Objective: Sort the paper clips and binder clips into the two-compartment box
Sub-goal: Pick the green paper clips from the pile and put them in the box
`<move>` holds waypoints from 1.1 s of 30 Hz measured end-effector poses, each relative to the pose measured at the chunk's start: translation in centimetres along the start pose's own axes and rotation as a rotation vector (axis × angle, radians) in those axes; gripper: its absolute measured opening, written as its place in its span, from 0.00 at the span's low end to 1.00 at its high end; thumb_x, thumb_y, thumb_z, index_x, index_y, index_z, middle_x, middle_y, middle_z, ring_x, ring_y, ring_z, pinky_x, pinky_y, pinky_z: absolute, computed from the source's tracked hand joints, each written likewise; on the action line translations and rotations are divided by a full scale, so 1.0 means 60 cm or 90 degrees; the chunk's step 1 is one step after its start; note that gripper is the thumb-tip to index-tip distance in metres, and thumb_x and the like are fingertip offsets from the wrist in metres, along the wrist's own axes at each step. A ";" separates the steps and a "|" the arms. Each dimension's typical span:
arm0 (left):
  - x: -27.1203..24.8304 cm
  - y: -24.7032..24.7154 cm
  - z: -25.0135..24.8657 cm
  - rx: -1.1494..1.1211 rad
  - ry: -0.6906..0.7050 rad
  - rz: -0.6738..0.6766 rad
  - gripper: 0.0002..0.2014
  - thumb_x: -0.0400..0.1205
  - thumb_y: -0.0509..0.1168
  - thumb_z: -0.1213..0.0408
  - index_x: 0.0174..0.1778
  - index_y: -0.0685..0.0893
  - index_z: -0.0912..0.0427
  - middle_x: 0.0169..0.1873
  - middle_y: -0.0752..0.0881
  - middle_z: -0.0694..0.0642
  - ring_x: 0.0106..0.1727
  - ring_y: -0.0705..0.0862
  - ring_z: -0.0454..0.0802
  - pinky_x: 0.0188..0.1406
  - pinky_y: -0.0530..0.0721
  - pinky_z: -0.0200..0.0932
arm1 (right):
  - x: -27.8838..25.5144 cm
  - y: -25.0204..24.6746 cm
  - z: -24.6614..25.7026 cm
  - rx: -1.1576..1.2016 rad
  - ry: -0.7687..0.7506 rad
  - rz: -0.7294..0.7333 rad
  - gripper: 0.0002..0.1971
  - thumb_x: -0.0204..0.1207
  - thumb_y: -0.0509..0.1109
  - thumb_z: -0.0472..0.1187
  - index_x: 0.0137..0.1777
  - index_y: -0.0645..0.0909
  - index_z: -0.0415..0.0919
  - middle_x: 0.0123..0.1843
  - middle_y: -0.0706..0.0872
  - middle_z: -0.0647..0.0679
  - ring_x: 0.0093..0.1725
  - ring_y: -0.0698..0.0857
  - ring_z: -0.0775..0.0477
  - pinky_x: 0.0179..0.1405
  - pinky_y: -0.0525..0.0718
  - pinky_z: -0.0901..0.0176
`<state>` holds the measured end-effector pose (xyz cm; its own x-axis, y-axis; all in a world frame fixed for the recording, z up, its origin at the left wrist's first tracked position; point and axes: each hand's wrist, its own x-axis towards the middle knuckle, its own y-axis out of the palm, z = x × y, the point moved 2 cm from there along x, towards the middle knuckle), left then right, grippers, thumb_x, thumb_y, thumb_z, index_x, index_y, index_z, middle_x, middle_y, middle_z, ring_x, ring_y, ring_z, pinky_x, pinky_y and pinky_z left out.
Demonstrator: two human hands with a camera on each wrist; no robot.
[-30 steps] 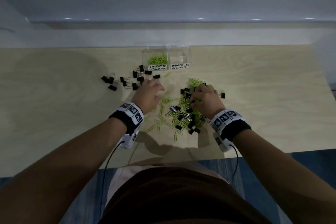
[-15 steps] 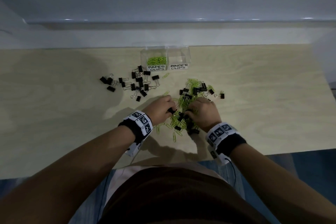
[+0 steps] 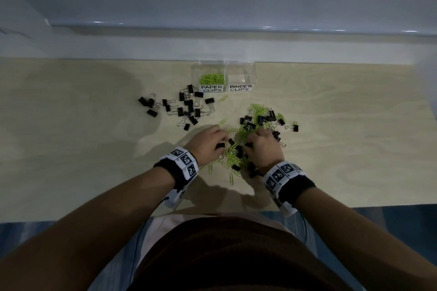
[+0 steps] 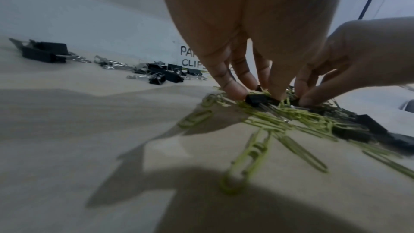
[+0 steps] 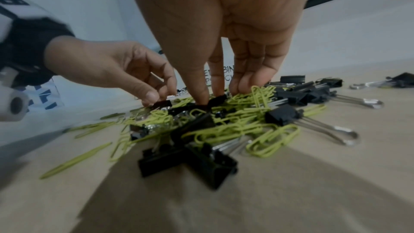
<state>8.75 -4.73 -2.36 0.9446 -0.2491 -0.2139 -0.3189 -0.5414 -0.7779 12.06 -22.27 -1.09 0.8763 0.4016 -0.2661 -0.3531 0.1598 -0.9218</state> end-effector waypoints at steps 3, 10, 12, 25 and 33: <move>0.004 0.015 -0.014 0.044 -0.045 -0.014 0.13 0.79 0.67 0.60 0.57 0.82 0.60 0.54 0.78 0.56 0.55 0.77 0.54 0.53 0.80 0.49 | -0.001 0.005 0.010 0.008 0.004 -0.007 0.08 0.75 0.67 0.36 0.51 0.80 0.32 0.53 0.79 0.38 0.55 0.79 0.36 0.51 0.81 0.48; 0.000 0.005 -0.022 -0.054 -0.062 -0.078 0.05 0.74 0.67 0.66 0.44 0.82 0.60 0.46 0.79 0.54 0.50 0.77 0.53 0.50 0.81 0.50 | -0.003 -0.005 -0.005 0.136 0.012 -0.064 0.04 0.68 0.65 0.31 0.42 0.78 0.36 0.41 0.78 0.44 0.39 0.79 0.41 0.37 0.78 0.57; -0.004 -0.012 -0.008 -0.099 -0.065 -0.102 0.05 0.74 0.67 0.67 0.45 0.81 0.58 0.48 0.78 0.52 0.50 0.77 0.48 0.52 0.81 0.44 | 0.003 -0.025 -0.024 0.180 0.052 -0.074 0.05 0.67 0.67 0.33 0.43 0.79 0.40 0.42 0.80 0.46 0.39 0.79 0.45 0.37 0.79 0.58; -0.098 -0.049 0.092 0.025 -0.080 -0.021 0.39 0.71 0.72 0.43 0.73 0.71 0.60 0.66 0.71 0.57 0.65 0.71 0.52 0.65 0.73 0.43 | 0.131 -0.076 0.004 0.020 -0.058 0.032 0.22 0.69 0.66 0.33 0.65 0.77 0.45 0.62 0.78 0.48 0.61 0.78 0.43 0.63 0.81 0.46; -0.104 0.001 0.067 0.065 -0.146 -0.006 0.37 0.72 0.70 0.41 0.69 0.73 0.62 0.63 0.70 0.59 0.64 0.67 0.56 0.65 0.74 0.51 | 0.179 -0.040 0.077 -0.119 -0.146 0.138 0.30 0.70 0.64 0.27 0.74 0.68 0.39 0.72 0.69 0.46 0.66 0.75 0.42 0.63 0.80 0.46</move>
<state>3.14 0.02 -3.46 0.9441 -0.0492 -0.3259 -0.3116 -0.4558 -0.8338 20.82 -14.18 -0.43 0.6840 0.6031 -0.4103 -0.4379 -0.1103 -0.8922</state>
